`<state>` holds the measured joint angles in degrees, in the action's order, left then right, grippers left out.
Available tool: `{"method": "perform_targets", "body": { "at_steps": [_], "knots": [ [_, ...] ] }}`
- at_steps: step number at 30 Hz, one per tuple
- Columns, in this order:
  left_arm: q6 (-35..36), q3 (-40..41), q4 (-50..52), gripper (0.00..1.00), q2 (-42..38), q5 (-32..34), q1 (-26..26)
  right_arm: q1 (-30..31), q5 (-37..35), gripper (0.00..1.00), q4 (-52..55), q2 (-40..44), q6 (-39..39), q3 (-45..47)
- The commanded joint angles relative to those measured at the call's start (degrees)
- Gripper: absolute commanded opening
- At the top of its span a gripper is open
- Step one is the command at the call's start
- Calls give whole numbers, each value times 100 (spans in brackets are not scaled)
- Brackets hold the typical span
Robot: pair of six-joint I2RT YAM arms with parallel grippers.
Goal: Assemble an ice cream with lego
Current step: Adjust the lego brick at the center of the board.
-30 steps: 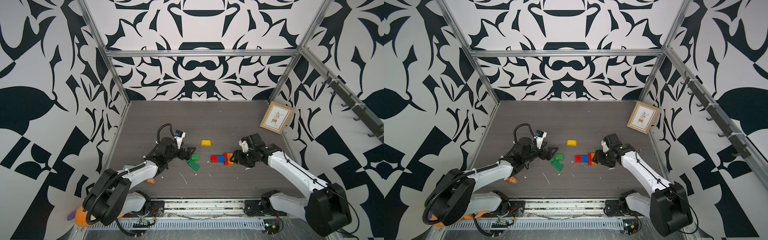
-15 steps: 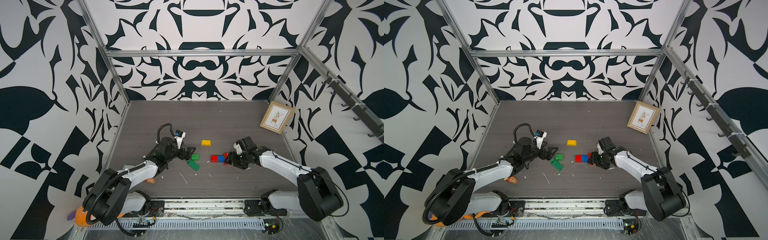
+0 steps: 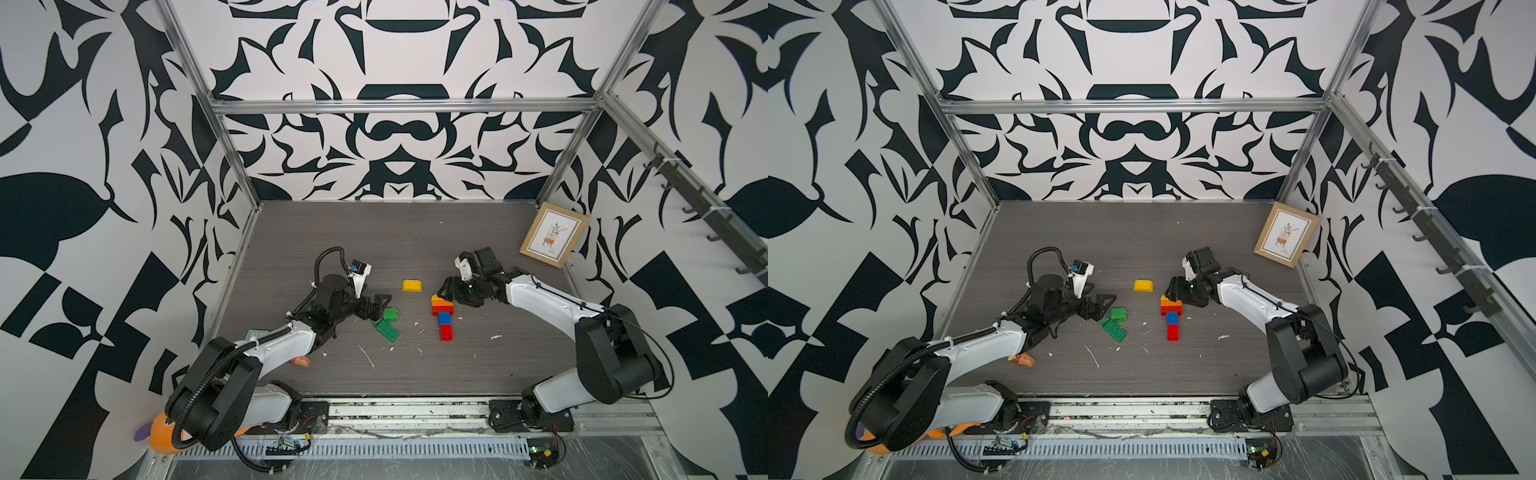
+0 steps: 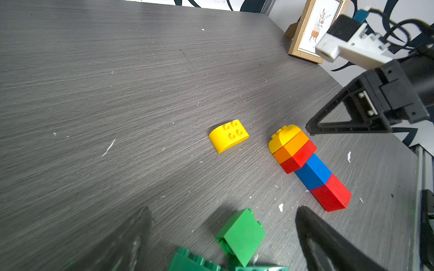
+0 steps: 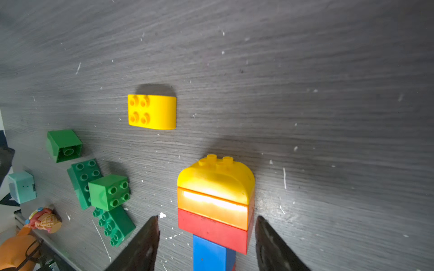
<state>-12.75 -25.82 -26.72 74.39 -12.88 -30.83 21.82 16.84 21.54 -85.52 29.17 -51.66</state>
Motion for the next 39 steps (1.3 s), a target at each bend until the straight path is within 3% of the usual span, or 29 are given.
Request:
{"method": "perform_targets", "body": {
  "at_steps": [1,9,15,22,39],
  "knots": [
    [42,-125,58,99,-91,2,-8,156,-408,66,530,362,-227,-209],
    [20,-125,36,99,-96,-25,-11,1747,-789,65,419,193,74,-324],
    [16,-92,42,99,-91,-15,-11,2071,-797,66,118,-367,92,-352],
    [24,-106,47,99,-91,2,-11,2000,-1045,66,231,-592,-82,-400],
    [50,-113,87,99,-91,16,-10,828,-832,67,-161,-228,-472,133]
  ]
}}
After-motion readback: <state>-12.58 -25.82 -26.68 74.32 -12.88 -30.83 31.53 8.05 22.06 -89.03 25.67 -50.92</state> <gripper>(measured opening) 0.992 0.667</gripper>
